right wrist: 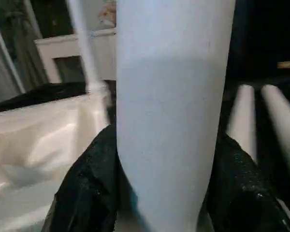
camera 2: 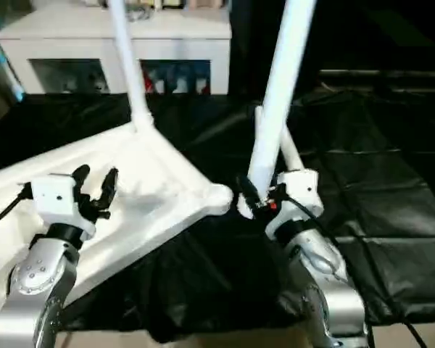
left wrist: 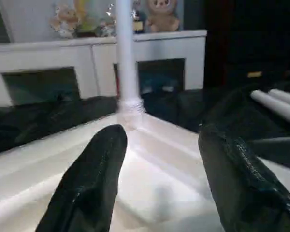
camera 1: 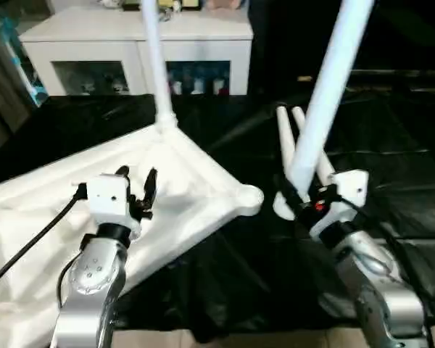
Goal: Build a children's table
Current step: Insert table leg to table base
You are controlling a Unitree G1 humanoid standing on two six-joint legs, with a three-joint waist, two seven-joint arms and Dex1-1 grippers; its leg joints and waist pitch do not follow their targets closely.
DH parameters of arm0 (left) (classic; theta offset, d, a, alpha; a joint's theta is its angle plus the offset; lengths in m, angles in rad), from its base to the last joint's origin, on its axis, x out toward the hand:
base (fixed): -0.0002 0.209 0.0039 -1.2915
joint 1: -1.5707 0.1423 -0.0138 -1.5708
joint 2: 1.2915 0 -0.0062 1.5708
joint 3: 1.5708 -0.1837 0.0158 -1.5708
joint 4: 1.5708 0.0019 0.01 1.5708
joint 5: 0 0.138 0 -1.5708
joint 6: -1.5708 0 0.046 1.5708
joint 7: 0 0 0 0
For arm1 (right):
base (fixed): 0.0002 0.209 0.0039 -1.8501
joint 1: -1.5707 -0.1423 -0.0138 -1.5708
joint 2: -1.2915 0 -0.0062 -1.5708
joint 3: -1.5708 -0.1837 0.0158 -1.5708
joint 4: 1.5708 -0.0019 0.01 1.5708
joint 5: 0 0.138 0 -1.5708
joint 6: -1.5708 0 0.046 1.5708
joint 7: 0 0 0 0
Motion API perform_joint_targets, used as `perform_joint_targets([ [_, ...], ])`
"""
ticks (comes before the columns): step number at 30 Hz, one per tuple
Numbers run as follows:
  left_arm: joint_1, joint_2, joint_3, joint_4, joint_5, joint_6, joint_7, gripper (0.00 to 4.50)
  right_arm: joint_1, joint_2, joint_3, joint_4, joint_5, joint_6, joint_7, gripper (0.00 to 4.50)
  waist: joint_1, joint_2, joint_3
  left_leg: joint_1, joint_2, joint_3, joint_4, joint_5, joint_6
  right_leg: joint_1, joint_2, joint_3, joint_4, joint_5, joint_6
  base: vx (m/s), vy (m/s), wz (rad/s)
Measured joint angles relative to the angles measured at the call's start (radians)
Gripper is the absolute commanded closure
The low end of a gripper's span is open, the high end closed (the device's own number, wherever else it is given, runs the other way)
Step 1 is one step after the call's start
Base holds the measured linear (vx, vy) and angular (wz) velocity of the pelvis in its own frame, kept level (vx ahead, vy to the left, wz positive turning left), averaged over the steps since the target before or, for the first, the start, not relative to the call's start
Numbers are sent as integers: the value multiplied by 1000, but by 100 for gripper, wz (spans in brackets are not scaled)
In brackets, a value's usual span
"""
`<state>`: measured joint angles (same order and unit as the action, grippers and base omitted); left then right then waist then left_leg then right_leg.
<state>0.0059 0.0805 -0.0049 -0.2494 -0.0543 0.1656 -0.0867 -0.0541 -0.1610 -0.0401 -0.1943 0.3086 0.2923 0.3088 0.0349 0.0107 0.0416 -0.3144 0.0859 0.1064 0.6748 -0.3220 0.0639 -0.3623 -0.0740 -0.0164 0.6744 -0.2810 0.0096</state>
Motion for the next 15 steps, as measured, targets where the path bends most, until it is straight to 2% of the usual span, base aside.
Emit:
perform_joint_targets([
  [1,0,-2,-14,0,0,0,-3,175,1,-6,-14,4,-1,0,-3,257,6,4,0,-12,0,-8,28,-3,6,12,4,0,-10,1,-2,61,-52,0],
  [2,0,-2,-17,0,0,0,-7,175,4,-6,-23,4,-1,0,-5,257,11,7,0,-23,1,-11,45,0,0,26,9,2,-18,1,-3,61,-52,0],
  [3,0,1,-15,-2,0,-1,-7,175,3,-5,-25,2,-1,0,-5,257,20,19,-3,-31,13,-16,25,8,-13,43,20,-2,-31,3,-6,58,-20,4],
  [4,0,4,-13,-6,0,-2,-7,175,3,-1,-25,-1,-1,-3,-5,257,22,33,-3,-37,29,-17,-12,22,-30,55,31,-17,-36,3,-9,61,31,5],
  [5,1,8,-10,-8,0,-5,-7,175,3,1,-23,0,-1,-4,-5,257,24,49,-2,-34,43,-17,-15,58,-57,67,37,-27,-36,-2,-7,61,31,5],
  [6,8,15,-1,-8,0,-7,-8,175,3,15,-9,0,-1,-5,-4,257,17,50,-1,-25,50,-16,-17,60,-95,68,36,-32,-41,-7,-4,61,68,2],
  [7,10,20,4,-6,-2,-6,-14,175,2,20,11,0,-1,-7,-1,257,11,48,1,-21,50,-14,-25,60,-95,68,34,-33,-45,-12,-20,87,69,2],
  [8,13,26,11,-4,-9,-4,-23,175,2,24,25,0,-1,-8,2,257,2,45,0,-19,45,-15,-29,60,-91,66,32,-33,-41,-16,-43,87,69,2],
  [9,12,40,7,-4,-29,7,-56,175,0,23,29,0,-1,-12,5,257,-8,40,-2,-19,37,-14,-28,59,-77,57,24,-30,-26,-14,-54,110,57,8],
  [10,10,48,3,-4,-45,13,-88,175,-2,18,24,1,0,-15,7,257,-13,35,-5,-21,28,-13,-26,56,-73,44,14,-25,-19,-15,-45,78,36,5],
  [11,8,53,-9,-4,-61,15,-117,175,-4,13,14,1,1,-19,9,257,-13,33,-10,-32,25,-10,-17,55,-70,34,8,-18,-20,-9,-18,78,36,5],
  [12,-9,65,-33,-5,-77,28,-159,175,-11,1,-8,3,8,-20,15,257,-3,33,-15,-54,22,-10,-6,54,-70,21,4,-14,-9,-4,22,60,11,6],
  [13,-21,73,-61,-6,-86,43,-192,175,-21,-7,-22,9,14,-19,20,257,2,34,-16,-69,21,-11,-7,61,-78,9,4,-13,-6,-3,24,0,0,0],
  [15,-37,98,-102,-5,-107,83,-254,175,-31,-11,-40,13,31,-13,31,257,11,36,-17,-78,21,-12,-9,68,-90,-5,4,-13,-2,0,26,0,0,0],
])
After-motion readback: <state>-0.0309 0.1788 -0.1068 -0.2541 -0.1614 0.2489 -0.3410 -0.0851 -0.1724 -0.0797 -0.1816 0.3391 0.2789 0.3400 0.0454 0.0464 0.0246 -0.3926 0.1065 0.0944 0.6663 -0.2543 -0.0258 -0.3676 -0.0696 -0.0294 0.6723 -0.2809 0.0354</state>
